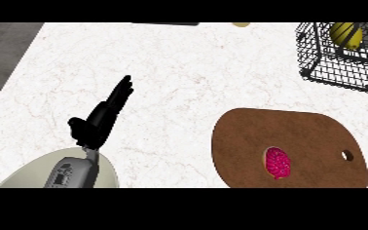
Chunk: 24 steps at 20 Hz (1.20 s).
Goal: Pick the lemon from the cutting board and place it in the tiered basket
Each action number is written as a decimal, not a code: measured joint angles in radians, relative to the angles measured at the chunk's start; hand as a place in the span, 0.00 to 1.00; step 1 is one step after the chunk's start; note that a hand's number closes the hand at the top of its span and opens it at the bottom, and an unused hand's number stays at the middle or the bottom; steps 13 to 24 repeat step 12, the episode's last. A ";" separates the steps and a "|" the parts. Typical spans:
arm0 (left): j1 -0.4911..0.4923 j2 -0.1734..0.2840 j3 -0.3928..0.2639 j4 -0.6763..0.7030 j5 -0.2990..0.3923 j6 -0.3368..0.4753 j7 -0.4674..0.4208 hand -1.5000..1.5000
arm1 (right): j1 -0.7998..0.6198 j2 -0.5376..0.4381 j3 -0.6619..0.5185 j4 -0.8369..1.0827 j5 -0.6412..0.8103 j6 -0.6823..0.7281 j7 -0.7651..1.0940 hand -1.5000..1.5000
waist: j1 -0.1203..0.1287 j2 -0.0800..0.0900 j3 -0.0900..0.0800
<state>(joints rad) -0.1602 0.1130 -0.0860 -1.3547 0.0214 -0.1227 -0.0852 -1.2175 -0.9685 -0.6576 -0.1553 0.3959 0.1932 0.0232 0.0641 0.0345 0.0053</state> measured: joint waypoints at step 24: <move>0.021 -0.009 0.007 0.000 -0.007 0.020 -0.019 0.50 | 0.191 -0.222 -0.170 0.027 -0.145 0.086 -0.116 0.00 | -0.027 0.002 0.008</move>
